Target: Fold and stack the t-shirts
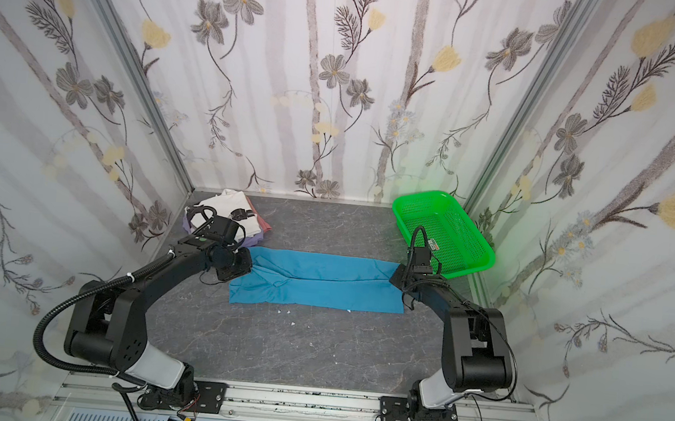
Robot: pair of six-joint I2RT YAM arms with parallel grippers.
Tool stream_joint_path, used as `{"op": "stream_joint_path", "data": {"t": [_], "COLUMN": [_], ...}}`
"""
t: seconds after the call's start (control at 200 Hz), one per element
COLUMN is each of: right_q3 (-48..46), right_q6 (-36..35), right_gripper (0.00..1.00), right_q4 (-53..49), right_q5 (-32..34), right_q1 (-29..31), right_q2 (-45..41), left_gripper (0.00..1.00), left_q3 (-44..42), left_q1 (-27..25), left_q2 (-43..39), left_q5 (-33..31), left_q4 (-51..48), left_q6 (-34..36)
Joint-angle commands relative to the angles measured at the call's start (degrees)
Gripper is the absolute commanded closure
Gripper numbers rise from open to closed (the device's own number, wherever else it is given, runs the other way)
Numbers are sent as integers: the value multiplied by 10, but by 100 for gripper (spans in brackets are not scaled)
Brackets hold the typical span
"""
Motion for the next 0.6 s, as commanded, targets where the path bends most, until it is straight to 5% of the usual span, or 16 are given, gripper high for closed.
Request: {"op": "stream_joint_path", "data": {"t": [0.0,0.45,0.545,0.595], "right_q3": [17,53,52,49], "right_q6": [-6,-5,-5,-7], "right_gripper": [100,100,73,53], "right_q4": [21,13,13,16], "right_q5": [-1,3,4,6], "right_q1": [-1,-4,-4,-3], "right_q2": [18,58,51,40], "left_gripper": [100,100,97,75], "left_q3": [21,84,88,92], "left_q1": [4,19,20,21], "left_q2": [23,98,106,110], "left_q5": [2,18,27,38], "left_q4": [10,7,11,15], "left_q6": [8,19,18,19]}}
